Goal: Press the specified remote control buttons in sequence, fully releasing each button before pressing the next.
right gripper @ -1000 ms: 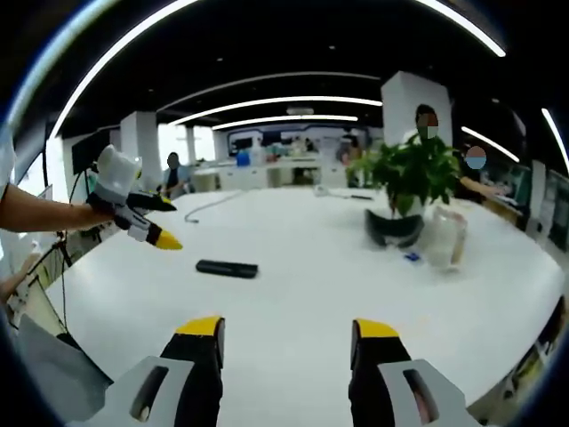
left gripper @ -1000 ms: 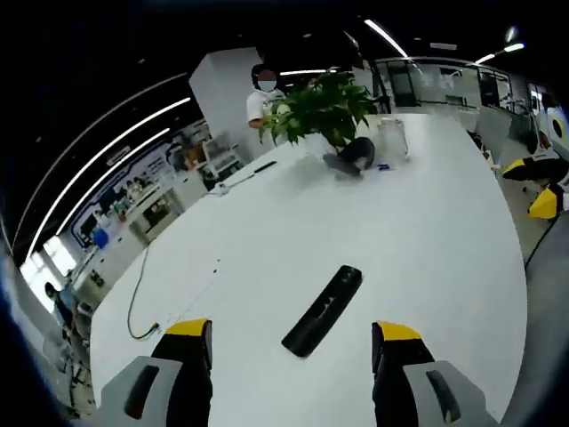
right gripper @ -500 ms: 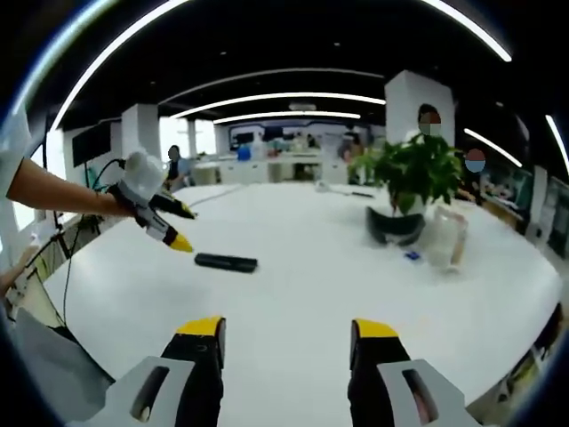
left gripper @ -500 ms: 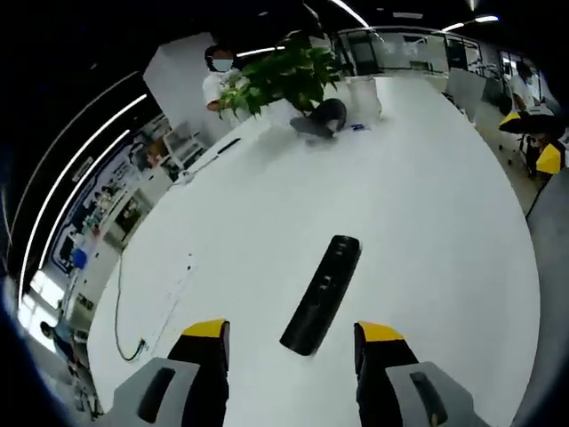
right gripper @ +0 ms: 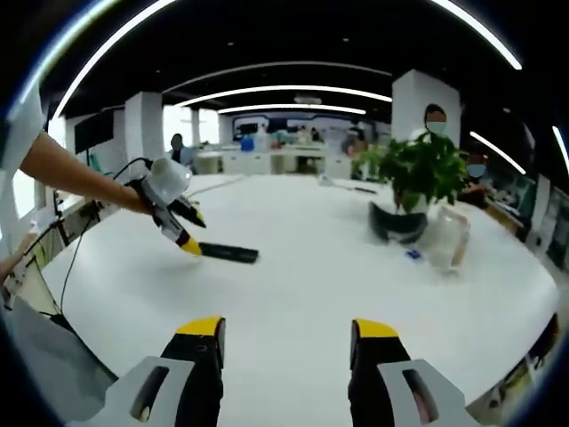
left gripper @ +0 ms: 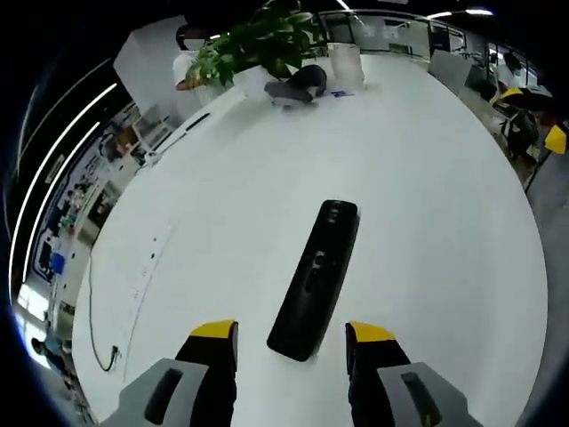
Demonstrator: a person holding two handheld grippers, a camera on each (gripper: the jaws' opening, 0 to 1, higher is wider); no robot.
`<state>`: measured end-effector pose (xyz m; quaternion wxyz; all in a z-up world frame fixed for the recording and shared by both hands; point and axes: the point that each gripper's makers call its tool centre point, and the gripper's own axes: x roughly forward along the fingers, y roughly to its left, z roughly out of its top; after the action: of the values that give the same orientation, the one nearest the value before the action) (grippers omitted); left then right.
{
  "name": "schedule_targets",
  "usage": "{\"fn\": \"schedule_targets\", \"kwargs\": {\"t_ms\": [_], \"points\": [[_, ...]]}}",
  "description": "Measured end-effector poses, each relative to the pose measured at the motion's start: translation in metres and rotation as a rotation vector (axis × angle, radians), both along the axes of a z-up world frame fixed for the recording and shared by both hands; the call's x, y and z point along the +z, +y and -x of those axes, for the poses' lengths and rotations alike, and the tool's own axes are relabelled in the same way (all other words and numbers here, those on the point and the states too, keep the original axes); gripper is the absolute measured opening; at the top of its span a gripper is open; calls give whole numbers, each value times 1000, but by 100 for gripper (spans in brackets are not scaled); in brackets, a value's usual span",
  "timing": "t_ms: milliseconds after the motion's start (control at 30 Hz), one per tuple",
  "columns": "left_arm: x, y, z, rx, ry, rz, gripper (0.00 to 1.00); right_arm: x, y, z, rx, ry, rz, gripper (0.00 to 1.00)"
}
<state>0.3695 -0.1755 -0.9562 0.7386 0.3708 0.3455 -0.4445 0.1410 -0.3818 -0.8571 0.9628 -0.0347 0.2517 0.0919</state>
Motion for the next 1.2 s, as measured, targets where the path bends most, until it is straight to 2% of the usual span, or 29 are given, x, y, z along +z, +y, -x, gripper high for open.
{"fn": "schedule_targets", "kwargs": {"t_ms": [67, 233, 267, 367, 533, 633, 733, 767, 967, 1100, 1133, 1200], "points": [[-4, -1, -4, -6, 4, 0, 45, 0, 0, 0, 1, 2, 4, 55], [-13, 0, -6, -18, 36, -18, 44, -2, 0, 0, 2, 8, 11, 55], [-12, -2, -5, -23, 50, -3, 44, -2, 0, 0, 1, 10, 10, 55], [-12, 1, -12, -16, 45, -13, 44, -3, 0, 0, 3, 14, 12, 54], [-14, -1, -5, -31, 131, 10, 39, -5, 3, 0, 16, 22, 26, 54], [-14, -2, 1, -7, 180, 20, 36, -5, 3, 0, 19, 22, 28, 54], [-15, -3, 4, -16, 198, 26, 31, -4, 4, 1, 23, 22, 22, 54], [-16, -5, 9, -14, 229, 34, 28, -4, 5, 0, 24, 19, 21, 54], [-15, -3, 7, -6, 235, 39, 27, -4, 5, 1, 28, 21, 28, 53], [-15, -7, 14, -145, 201, 14, 23, -2, 6, 2, 31, 12, 18, 53], [-15, -7, 13, -97, 217, 20, 23, -2, 6, 1, 31, 11, 19, 53], [-15, -6, 14, -98, 219, 21, 23, -2, 6, 2, 32, 12, 22, 53]]}}
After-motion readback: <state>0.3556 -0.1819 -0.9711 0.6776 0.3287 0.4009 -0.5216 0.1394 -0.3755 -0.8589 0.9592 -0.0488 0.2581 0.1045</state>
